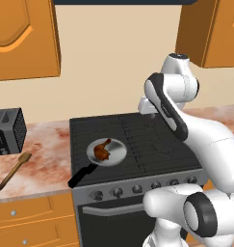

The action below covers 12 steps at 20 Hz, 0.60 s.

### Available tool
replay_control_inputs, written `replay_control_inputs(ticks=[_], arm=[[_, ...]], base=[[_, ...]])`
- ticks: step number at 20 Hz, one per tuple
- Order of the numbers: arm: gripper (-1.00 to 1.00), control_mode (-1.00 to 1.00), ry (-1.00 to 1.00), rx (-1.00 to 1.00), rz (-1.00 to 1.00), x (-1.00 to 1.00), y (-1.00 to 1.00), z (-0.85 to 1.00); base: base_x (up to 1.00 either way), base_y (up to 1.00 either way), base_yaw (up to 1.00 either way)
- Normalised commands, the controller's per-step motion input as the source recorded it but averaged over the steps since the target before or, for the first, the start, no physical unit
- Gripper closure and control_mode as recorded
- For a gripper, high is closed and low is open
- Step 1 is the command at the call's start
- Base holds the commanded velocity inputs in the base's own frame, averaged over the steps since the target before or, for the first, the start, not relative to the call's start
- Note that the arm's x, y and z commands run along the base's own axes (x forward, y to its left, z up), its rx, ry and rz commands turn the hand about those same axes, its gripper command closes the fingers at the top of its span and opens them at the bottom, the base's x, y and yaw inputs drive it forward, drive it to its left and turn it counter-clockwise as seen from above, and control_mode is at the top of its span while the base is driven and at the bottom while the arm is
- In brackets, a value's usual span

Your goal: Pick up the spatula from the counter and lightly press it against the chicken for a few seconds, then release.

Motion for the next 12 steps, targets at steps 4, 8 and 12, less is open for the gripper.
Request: replay_control_inputs(ticks=[4,8,12], arm=[[-1.00,-1.00,0.00,0.01,0.00,-0.18,0.01,0.00],[-1.00,-1.00,-0.01,0.00,0.00,-0.37,0.33,0.00],[-1.00,-1.00,-0.02,0.00,0.00,-0.56,0.32,0.00]], base=[[0.00,0.00,0.00],[0.00,0.00,0.00],[0.00,0.00,0.00]])
